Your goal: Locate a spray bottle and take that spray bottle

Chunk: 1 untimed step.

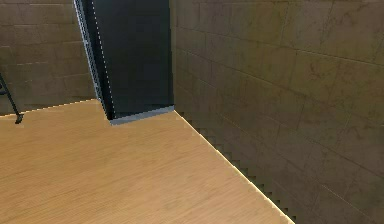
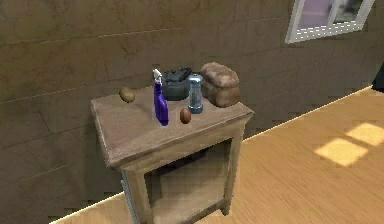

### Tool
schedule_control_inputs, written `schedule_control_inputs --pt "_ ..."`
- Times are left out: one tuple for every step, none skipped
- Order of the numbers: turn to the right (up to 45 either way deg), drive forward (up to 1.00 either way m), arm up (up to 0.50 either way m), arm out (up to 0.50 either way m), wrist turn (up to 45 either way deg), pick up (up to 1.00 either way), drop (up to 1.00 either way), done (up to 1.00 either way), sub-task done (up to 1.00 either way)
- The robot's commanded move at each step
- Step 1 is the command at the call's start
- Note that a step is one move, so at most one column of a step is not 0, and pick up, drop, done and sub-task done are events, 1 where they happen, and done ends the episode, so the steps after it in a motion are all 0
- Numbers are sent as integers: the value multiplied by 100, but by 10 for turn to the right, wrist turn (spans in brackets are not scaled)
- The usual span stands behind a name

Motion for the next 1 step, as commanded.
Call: schedule_control_inputs --pt "0 0 50 0 0 0 0 0 0"
